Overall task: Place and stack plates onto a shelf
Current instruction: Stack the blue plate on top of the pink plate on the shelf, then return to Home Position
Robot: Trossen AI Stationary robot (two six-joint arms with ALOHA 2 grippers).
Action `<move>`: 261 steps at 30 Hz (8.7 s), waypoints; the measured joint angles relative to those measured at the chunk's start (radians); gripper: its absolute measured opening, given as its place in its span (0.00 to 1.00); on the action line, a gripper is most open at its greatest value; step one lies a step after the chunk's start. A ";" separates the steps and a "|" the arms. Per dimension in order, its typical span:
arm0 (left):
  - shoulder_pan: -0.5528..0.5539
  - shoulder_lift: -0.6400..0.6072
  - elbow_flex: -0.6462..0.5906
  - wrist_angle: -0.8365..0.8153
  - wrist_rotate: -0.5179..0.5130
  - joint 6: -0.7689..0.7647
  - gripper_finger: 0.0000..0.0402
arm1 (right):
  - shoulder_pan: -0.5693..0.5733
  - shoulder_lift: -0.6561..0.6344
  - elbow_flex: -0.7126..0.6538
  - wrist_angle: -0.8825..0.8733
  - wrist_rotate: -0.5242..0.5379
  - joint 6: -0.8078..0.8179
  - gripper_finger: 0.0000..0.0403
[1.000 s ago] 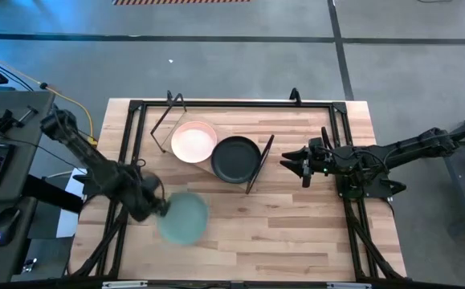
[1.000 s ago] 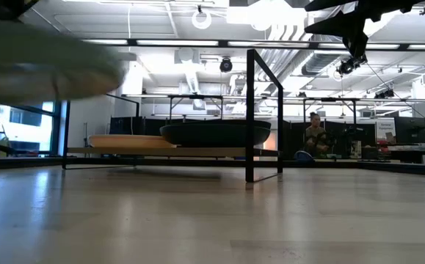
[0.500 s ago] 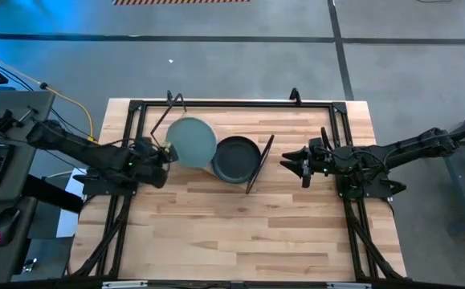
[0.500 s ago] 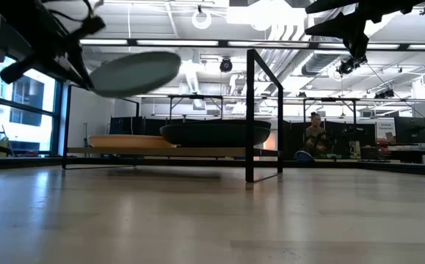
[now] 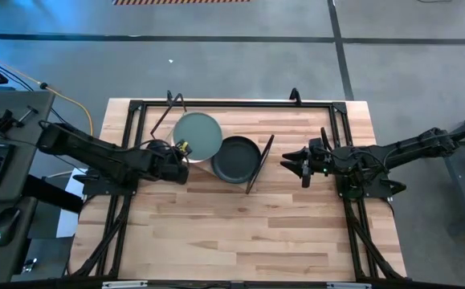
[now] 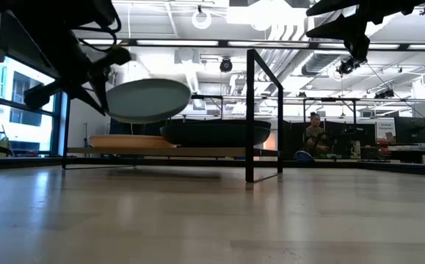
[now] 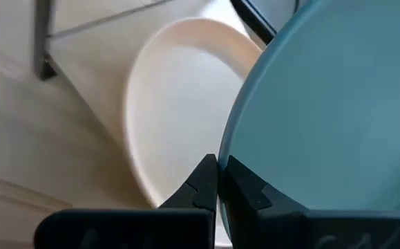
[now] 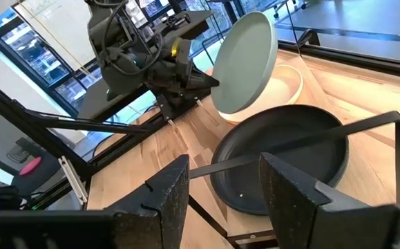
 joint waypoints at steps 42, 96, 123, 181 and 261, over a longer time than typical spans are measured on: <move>0.042 -0.095 0.000 -0.156 0.001 0.189 0.24 | 0.000 0.000 0.000 -0.011 0.000 0.027 0.39; -0.040 -0.252 -0.171 -0.050 0.053 0.439 0.00 | -0.001 0.002 0.000 0.176 0.071 0.001 0.39; -0.020 -0.143 -0.144 0.033 0.043 0.435 0.00 | -0.001 0.002 0.000 0.182 0.071 0.002 0.39; 0.145 -0.898 -0.674 1.504 0.465 1.780 0.00 | -0.025 0.001 0.000 0.369 0.007 -0.165 0.39; 0.143 -1.236 -0.693 0.830 0.517 1.781 0.00 | -0.024 -0.442 -0.209 -0.002 -0.269 -0.367 0.00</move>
